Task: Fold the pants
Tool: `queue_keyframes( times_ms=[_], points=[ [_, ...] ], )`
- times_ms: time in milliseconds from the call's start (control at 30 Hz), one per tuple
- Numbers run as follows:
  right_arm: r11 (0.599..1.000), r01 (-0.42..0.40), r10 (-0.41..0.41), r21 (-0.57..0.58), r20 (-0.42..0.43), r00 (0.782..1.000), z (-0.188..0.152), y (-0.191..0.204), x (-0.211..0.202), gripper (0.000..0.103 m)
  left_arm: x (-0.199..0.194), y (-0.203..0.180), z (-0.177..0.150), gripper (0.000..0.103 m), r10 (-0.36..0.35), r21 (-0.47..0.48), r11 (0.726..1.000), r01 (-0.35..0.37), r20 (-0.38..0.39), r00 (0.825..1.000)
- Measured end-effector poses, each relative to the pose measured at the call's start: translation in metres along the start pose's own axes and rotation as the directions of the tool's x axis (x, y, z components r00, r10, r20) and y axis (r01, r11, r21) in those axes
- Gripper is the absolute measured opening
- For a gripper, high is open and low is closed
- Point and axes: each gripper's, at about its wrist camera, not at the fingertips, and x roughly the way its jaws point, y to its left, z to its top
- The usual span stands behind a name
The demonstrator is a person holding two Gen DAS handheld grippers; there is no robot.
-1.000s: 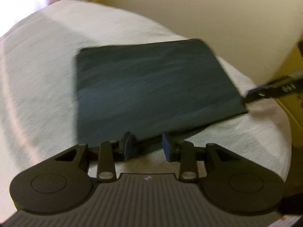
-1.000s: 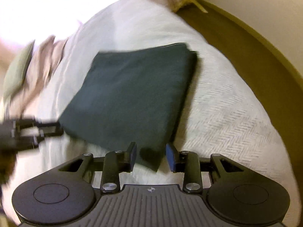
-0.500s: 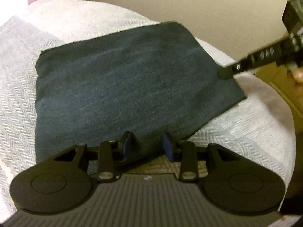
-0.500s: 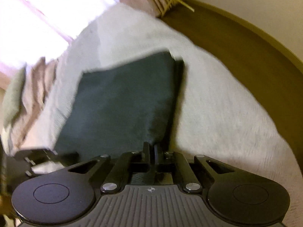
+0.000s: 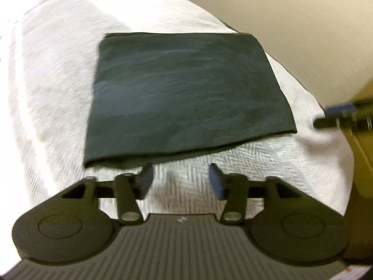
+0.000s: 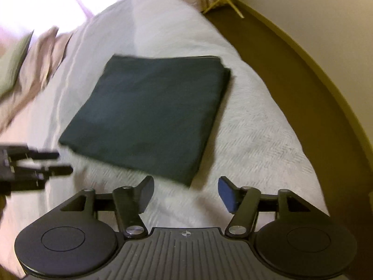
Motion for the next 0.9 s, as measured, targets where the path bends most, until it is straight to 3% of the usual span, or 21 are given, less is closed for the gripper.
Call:
queue_keyframes(
  times_ms=[33, 100, 233, 367, 567, 700, 900],
  points=[
    [1.0, -0.002, 0.002, -0.023, -0.008, 1.0, -0.003, 0.007, -0.004, 0.06, -0.007, 0.0, -0.001, 0.064, 0.013, -0.023, 1.0, -0.013, -0.002, 1.0],
    [0.999, -0.005, 0.004, -0.052, -0.018, 1.0, -0.007, 0.019, -0.012, 0.061, -0.022, -0.002, -0.003, 0.069, 0.04, -0.068, 0.997, -0.04, -0.008, 0.999],
    [0.998, -0.002, 0.001, -0.058, -0.019, 1.0, -0.009, 0.035, -0.031, 0.061, -0.053, -0.003, -0.009, 0.089, 0.091, -0.149, 0.985, -0.089, 0.009, 0.996],
    [0.999, 0.025, -0.025, -0.032, 0.01, 1.0, -0.009, 0.05, -0.053, 0.062, -0.082, -0.001, -0.01, 0.102, 0.129, -0.173, 0.978, -0.119, 0.048, 0.991],
    [0.996, 0.085, -0.087, 0.041, 0.068, 0.994, -0.018, 0.082, -0.081, 0.063, -0.117, 0.016, -0.012, 0.102, 0.13, -0.156, 0.982, -0.111, 0.119, 0.984],
    [0.983, 0.132, -0.145, 0.126, 0.099, 0.985, -0.03, 0.11, -0.097, 0.063, -0.136, 0.031, -0.017, 0.102, 0.081, -0.095, 0.993, -0.067, 0.145, 0.986],
    [0.968, 0.183, -0.206, 0.173, 0.121, 0.971, -0.045, 0.15, -0.117, 0.063, -0.158, 0.055, -0.031, 0.102, 0.002, -0.075, 0.997, 0.009, 0.138, 0.99]
  ],
)
